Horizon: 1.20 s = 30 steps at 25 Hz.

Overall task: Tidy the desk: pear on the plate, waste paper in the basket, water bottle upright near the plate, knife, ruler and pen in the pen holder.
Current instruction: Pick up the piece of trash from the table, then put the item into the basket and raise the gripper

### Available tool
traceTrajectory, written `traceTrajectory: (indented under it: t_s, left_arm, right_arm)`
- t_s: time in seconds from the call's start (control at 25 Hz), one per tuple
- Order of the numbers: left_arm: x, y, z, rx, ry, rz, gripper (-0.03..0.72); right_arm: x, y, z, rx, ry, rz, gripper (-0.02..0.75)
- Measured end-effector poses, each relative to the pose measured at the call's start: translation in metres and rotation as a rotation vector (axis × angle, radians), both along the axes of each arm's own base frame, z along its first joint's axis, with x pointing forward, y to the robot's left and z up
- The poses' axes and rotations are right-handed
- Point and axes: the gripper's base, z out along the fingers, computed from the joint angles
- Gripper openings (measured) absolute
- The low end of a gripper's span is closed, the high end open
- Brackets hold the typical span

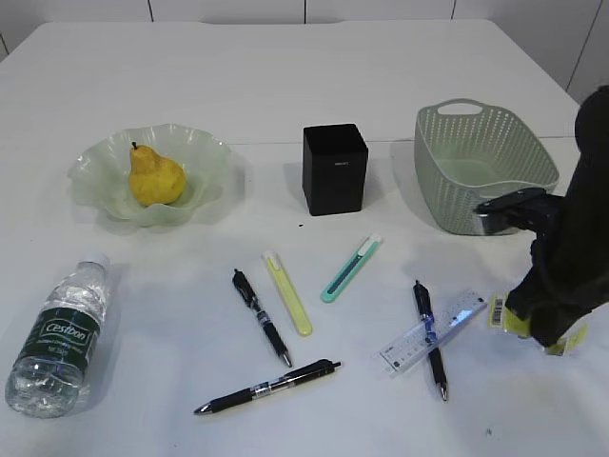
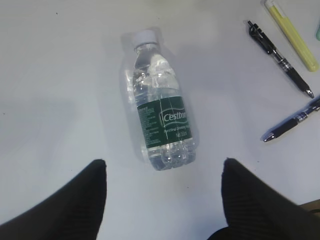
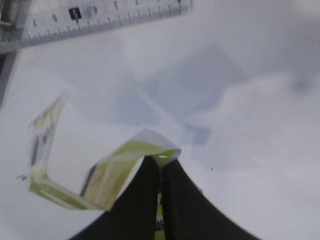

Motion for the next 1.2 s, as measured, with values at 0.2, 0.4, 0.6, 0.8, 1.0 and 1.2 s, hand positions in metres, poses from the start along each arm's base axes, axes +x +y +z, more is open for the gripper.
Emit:
traceTrajectory:
  t_s: [0.2, 0.4, 0.6, 0.8, 1.0, 1.2]
  left_arm:
    - [0.000, 0.000, 0.000, -0.001, -0.006, 0.001, 0.510]
    - [0.001, 0.000, 0.001, -0.002, -0.013, 0.001, 0.510]
    - [0.001, 0.000, 0.001, -0.002, -0.015, 0.002, 0.510]
    - [0.001, 0.000, 0.001, -0.002, -0.015, 0.002, 0.510]
    - [0.002, 0.000, 0.001, -0.003, -0.020, 0.002, 0.510]
    - [0.002, 0.000, 0.001, -0.003, -0.022, 0.002, 0.510]
  right_arm:
    - [0.019, 0.002, 0.023, 0.007, -0.066, -0.001, -0.002]
    - [0.046, 0.004, 0.058, 0.021, -0.203, -0.032, -0.002]
    - [0.068, 0.005, 0.092, 0.030, -0.360, -0.095, -0.002]
    - [0.099, 0.002, 0.107, 0.006, -0.515, -0.196, -0.002]
    - [0.130, 0.004, 0.095, 0.024, -0.560, -0.275, -0.003]
    - [0.151, 0.004, 0.066, 0.002, -0.539, -0.332, -0.001]
